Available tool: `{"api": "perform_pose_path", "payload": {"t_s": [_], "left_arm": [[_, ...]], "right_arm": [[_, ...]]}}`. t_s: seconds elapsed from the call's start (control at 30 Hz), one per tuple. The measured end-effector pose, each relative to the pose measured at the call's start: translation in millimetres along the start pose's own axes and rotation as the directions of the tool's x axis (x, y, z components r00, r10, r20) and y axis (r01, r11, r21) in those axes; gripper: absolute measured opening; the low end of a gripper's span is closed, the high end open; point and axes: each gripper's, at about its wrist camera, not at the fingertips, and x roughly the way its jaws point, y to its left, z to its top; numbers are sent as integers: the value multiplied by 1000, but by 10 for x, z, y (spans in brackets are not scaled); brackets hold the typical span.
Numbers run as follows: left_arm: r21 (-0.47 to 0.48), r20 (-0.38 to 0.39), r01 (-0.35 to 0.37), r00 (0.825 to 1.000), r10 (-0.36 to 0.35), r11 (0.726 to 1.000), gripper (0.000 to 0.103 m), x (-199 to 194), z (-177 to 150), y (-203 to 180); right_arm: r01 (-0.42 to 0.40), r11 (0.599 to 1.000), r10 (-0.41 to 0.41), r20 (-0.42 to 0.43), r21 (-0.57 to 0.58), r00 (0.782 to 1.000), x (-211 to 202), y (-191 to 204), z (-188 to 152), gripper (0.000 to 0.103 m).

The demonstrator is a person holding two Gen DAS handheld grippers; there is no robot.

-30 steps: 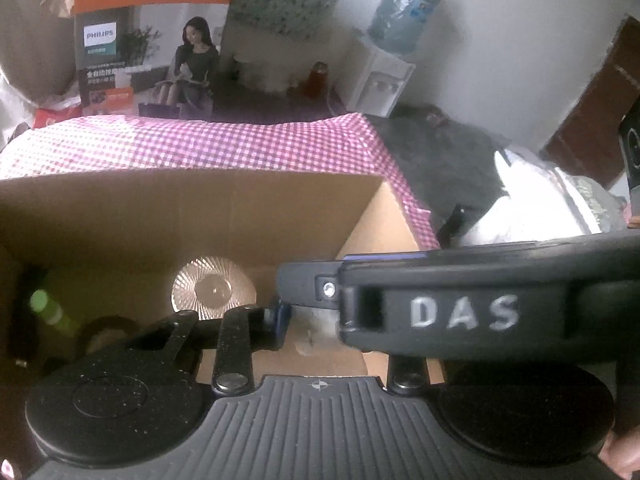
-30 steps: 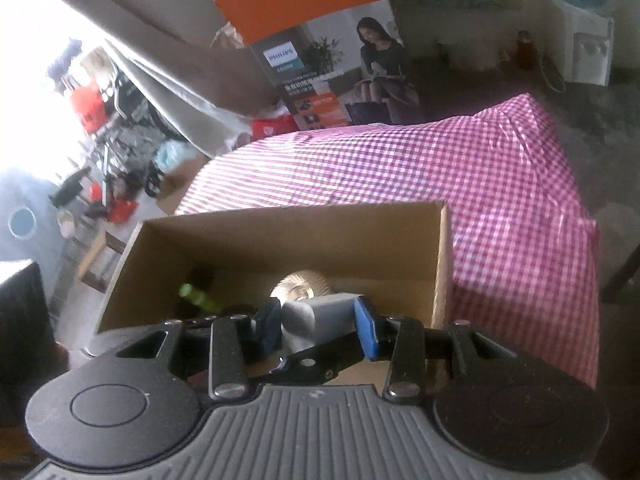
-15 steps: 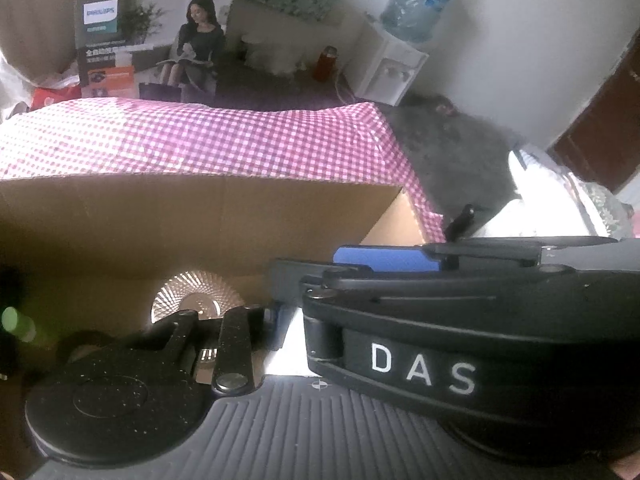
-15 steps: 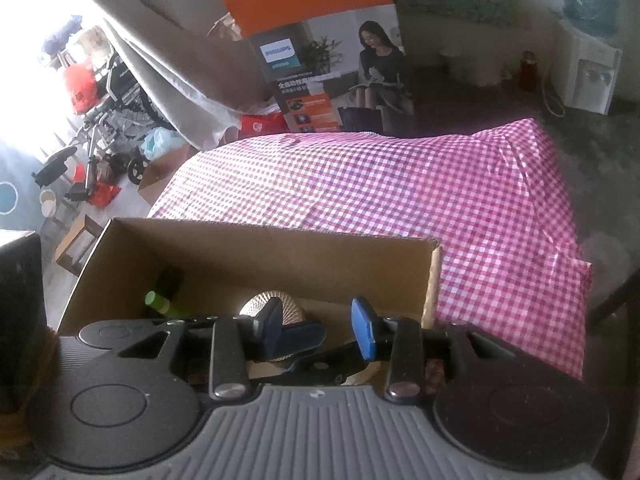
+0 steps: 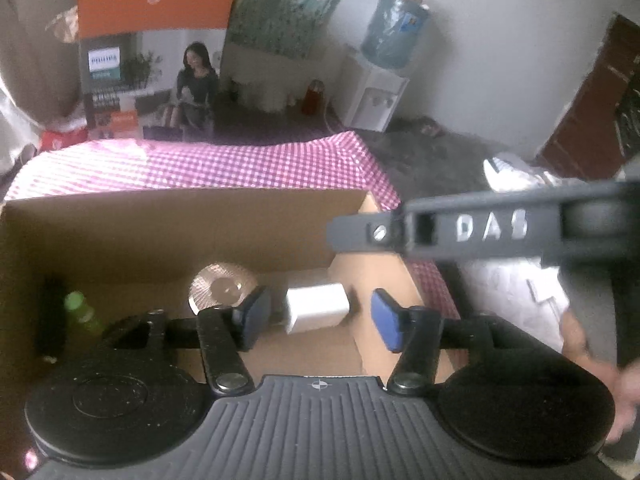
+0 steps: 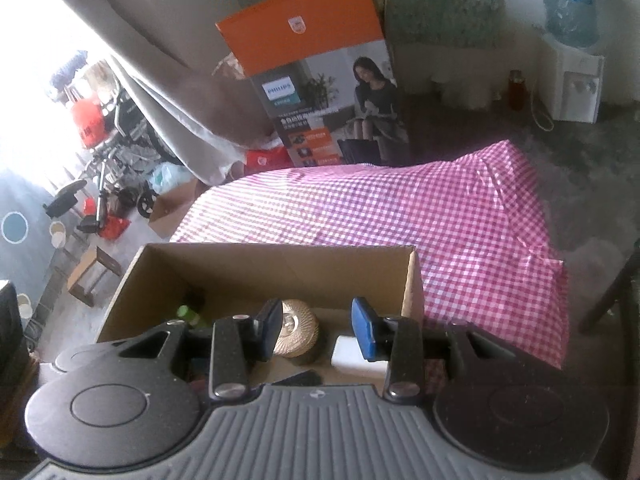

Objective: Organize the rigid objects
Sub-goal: 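Move the right gripper back to the orange-capped glass bottle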

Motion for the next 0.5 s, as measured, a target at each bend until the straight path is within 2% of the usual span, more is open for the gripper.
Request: {"api": "perform_pose_path", "payload": {"t_s": [0.07,0.13,0.27,0.37,0.5], "left_arm": [[12,21,4,1000,-4,1000,67,-169,-90,-5],[29,47,9,999,-11,1000,69,-345,-193,-13],[81,88,16,996,-23,997,78,-659,-410,-29],[131,108,12,994,-26,991,81,-869,-623,-23],[147,124,10,992,-29,989,83,-1124,-941,82]], "right_arm": [[1,1000,-1,8,-6,1000,-99,47,-38,41],[1,1000,-1,8,-5,1000,-168,89,-83,41],[-35,999,35,2,10,999,-323,199,-207,41],[-90,996,90,19,17,996,-497,332,-390,41],[-186,982,184,46,37,982,-725,540,-724,43]]}}
